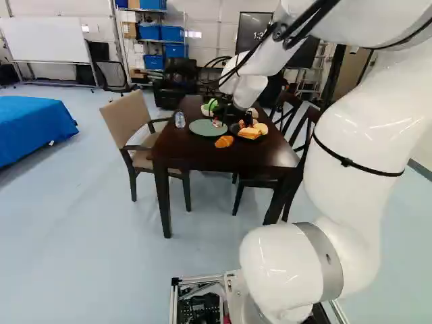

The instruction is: Move the croissant to the empty plate

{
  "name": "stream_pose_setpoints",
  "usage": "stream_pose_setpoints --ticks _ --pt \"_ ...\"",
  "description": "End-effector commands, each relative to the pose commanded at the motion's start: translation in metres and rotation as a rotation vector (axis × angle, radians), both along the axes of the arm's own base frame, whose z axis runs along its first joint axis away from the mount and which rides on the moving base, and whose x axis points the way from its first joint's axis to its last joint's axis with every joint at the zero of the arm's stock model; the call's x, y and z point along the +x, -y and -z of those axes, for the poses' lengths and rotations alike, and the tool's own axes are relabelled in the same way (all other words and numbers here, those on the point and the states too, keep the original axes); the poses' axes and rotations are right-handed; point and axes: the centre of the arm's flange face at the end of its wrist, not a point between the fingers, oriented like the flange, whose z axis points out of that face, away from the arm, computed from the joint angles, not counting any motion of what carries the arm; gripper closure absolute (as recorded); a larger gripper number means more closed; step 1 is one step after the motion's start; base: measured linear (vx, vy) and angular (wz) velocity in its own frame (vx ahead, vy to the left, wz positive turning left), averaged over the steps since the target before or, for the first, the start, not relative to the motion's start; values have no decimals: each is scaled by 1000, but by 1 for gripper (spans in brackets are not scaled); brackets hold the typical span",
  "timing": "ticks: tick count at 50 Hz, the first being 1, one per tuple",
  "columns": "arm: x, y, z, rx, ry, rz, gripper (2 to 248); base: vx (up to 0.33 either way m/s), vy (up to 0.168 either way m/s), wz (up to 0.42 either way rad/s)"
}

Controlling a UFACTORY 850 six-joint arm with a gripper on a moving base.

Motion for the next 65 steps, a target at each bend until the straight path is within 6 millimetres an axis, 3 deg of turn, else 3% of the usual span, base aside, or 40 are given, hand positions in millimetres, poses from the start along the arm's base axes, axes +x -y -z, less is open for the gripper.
stream_pose_setpoints --ticks 30,65 --pt "4 10 -25 147 -147 34 3 0 0 0" --pt "8 24 -18 326 -368 51 3 0 0 0"
